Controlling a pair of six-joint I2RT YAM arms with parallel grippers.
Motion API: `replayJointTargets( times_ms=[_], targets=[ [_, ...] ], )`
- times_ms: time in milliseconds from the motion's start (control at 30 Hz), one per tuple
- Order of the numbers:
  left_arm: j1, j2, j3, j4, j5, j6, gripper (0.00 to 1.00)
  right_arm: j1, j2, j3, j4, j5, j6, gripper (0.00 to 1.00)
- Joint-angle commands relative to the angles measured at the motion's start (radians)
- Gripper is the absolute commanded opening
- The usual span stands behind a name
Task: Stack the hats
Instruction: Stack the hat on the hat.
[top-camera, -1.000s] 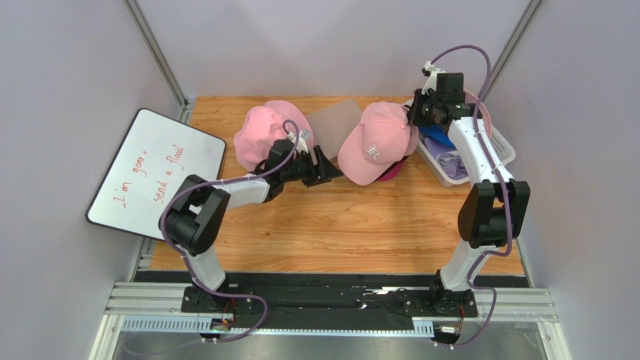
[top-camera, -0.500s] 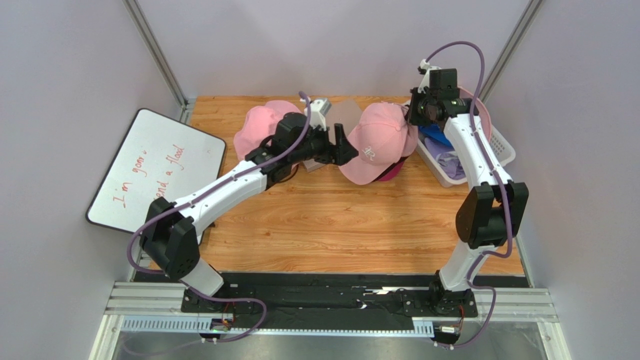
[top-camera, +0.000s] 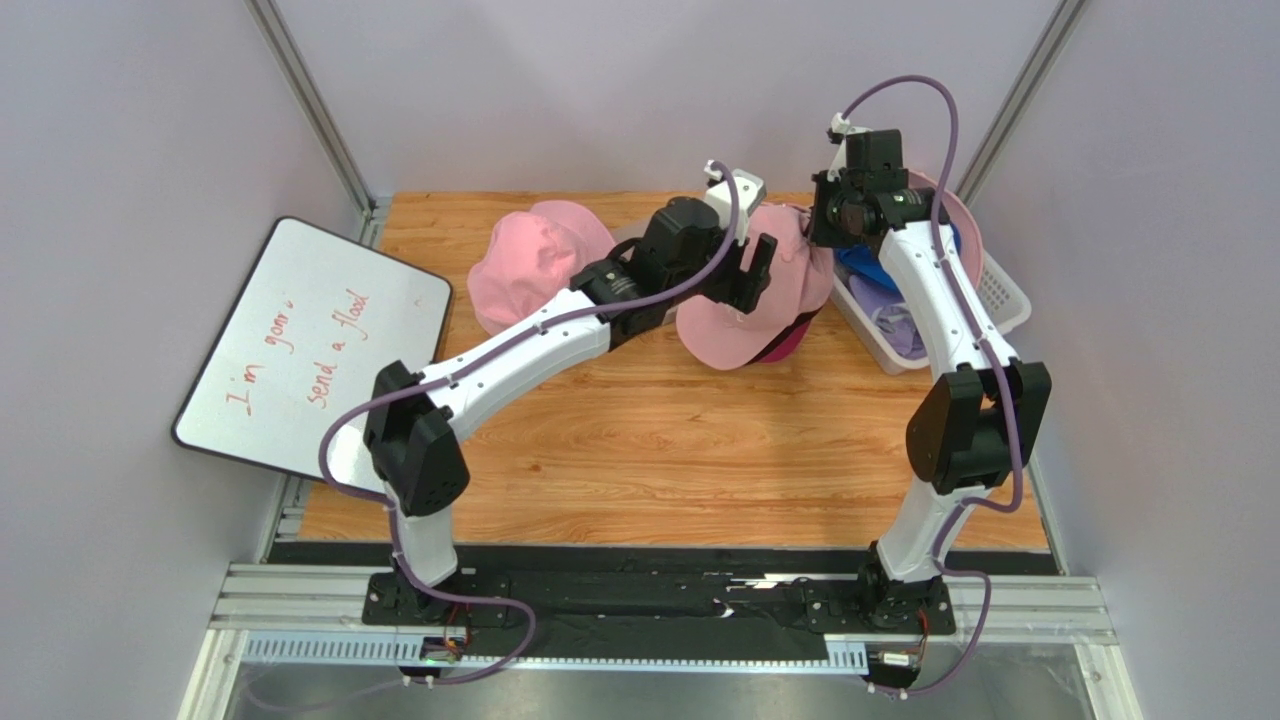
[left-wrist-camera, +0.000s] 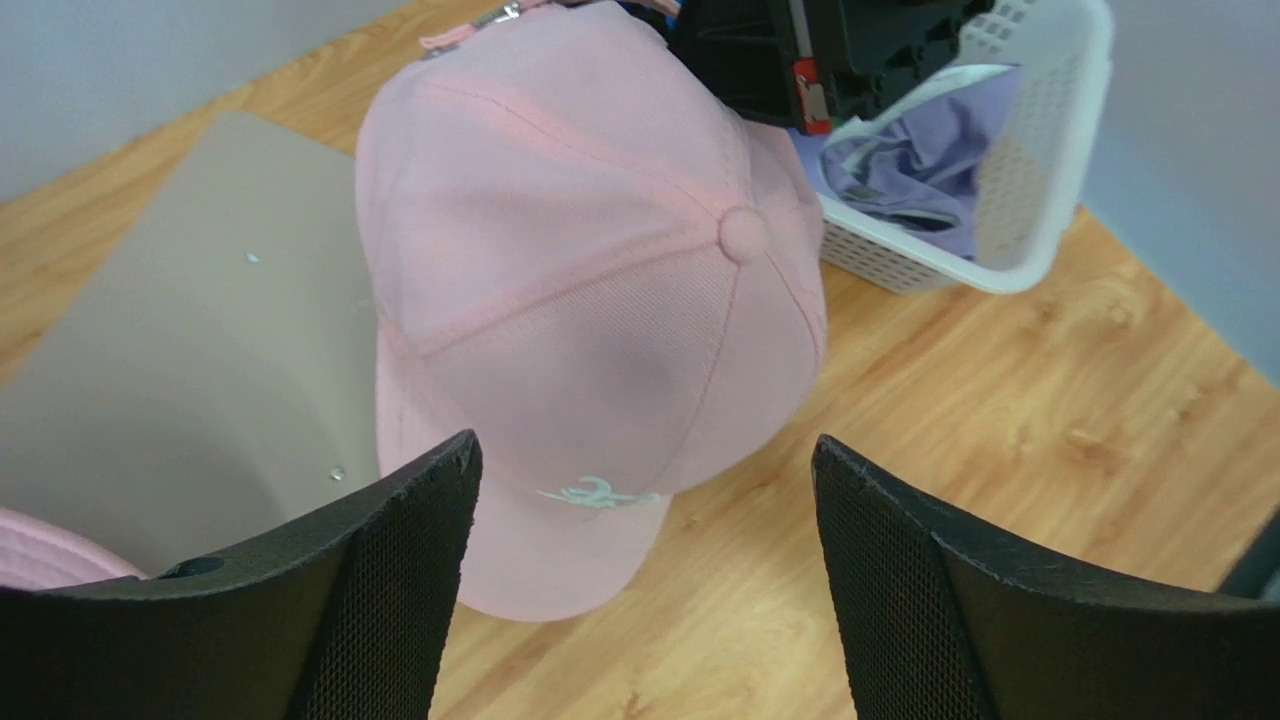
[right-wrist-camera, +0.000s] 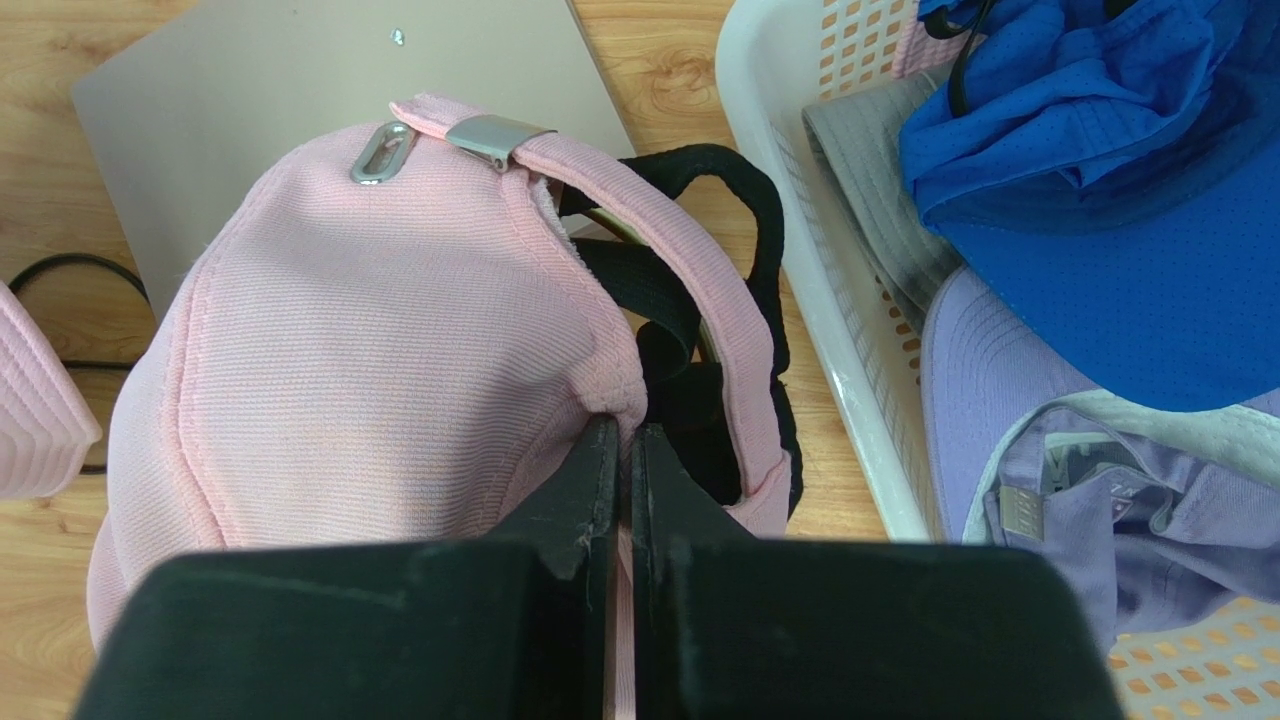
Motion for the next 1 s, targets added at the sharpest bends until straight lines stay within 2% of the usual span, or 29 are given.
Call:
replayJointTargets(
  times_ms=[0, 133, 733, 967],
  targets=[
    [-0.028, 0.062, 0.117, -0.031, -0.109, 0.137, 0.85, 0.009, 0.009, 0.03, 0.001, 0.015, 0.016, 0.0],
    [-0.045, 0.108, 0.19, -0.029, -0.118, 0.159, 0.85, 0.009, 0.011, 0.035, -0.003, 0.013, 0.014, 0.0],
    [-0.065, 0.262, 0.327, 0.021, -0.158, 0.228, 0.85, 0.012, -0.009, 0.001, 0.008, -0.005, 0.022, 0.0],
    [-0.052, 0.299, 0.365, 0.014, -0.241, 0.228, 0.81, 0.012, -0.024, -0.022, 0.008, 0.003, 0.014, 0.0]
  ],
)
